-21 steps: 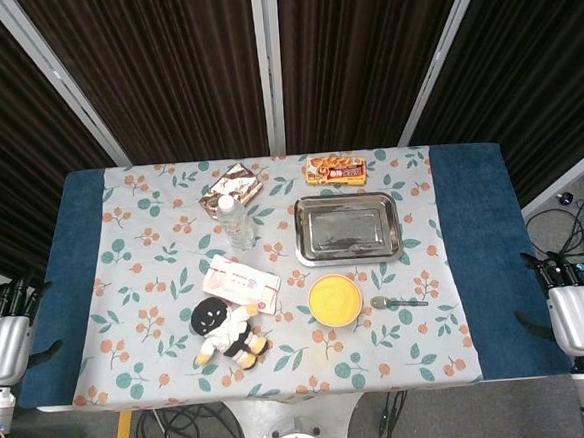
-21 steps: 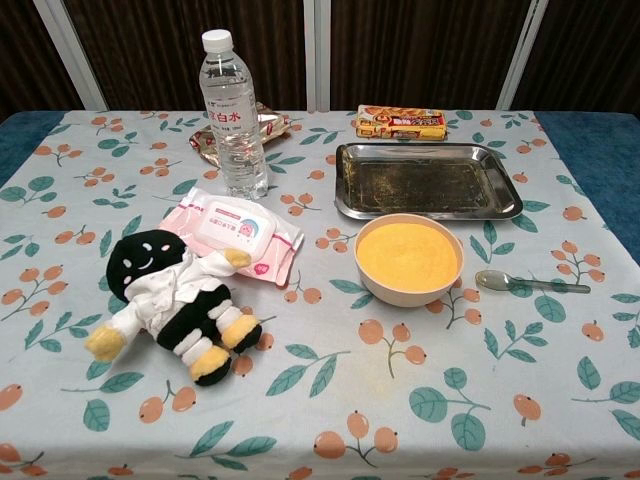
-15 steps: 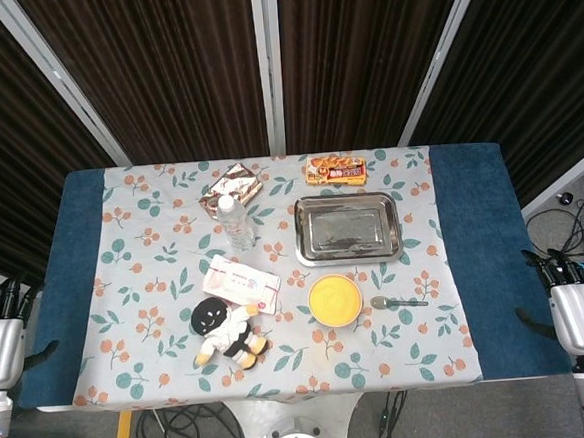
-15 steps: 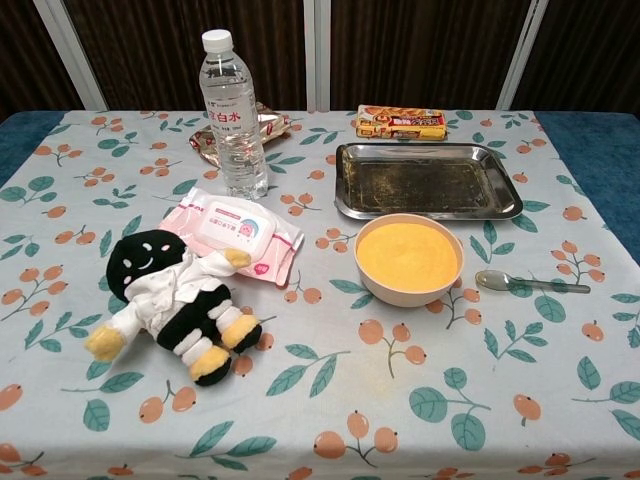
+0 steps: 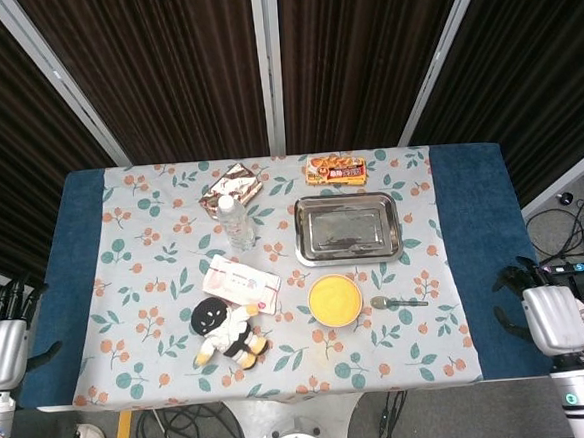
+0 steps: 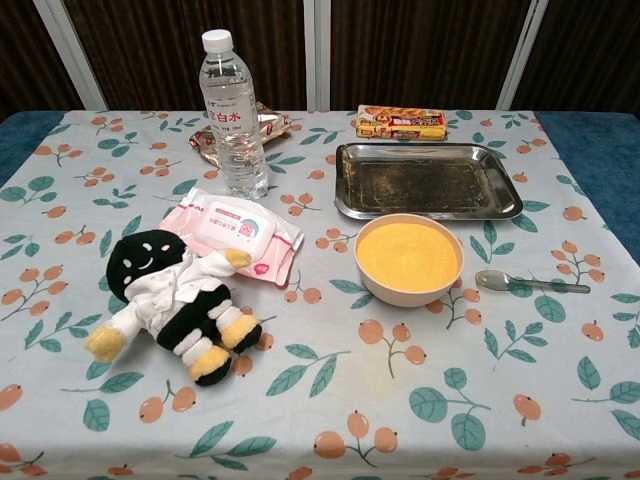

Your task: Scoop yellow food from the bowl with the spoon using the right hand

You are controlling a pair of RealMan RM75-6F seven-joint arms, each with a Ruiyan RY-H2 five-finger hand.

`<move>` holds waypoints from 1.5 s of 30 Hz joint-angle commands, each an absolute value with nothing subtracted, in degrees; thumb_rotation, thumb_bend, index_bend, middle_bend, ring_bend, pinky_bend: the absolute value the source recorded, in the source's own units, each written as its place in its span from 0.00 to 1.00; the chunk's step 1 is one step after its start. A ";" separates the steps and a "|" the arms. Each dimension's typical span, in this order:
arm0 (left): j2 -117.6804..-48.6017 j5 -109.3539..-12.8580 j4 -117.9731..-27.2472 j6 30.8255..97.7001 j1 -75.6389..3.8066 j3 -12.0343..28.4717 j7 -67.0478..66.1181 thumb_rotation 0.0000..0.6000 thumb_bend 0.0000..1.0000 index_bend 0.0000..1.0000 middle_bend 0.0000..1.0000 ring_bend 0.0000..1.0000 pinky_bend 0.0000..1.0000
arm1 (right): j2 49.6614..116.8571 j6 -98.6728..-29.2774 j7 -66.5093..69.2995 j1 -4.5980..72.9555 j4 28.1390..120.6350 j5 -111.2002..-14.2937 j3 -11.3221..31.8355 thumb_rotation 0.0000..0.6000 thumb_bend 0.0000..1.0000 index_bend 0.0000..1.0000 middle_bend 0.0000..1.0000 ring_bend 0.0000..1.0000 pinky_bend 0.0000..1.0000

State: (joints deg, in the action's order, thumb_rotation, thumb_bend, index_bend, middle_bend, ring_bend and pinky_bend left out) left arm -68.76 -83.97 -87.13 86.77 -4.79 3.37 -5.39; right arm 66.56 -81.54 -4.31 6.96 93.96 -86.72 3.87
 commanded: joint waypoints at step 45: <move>-68.14 -83.78 -84.57 84.21 -4.59 2.59 2.06 1.00 0.00 0.22 0.11 0.09 0.12 | 90.05 -57.89 -24.98 24.30 77.90 -69.43 4.22 1.00 0.29 0.49 0.27 0.03 0.08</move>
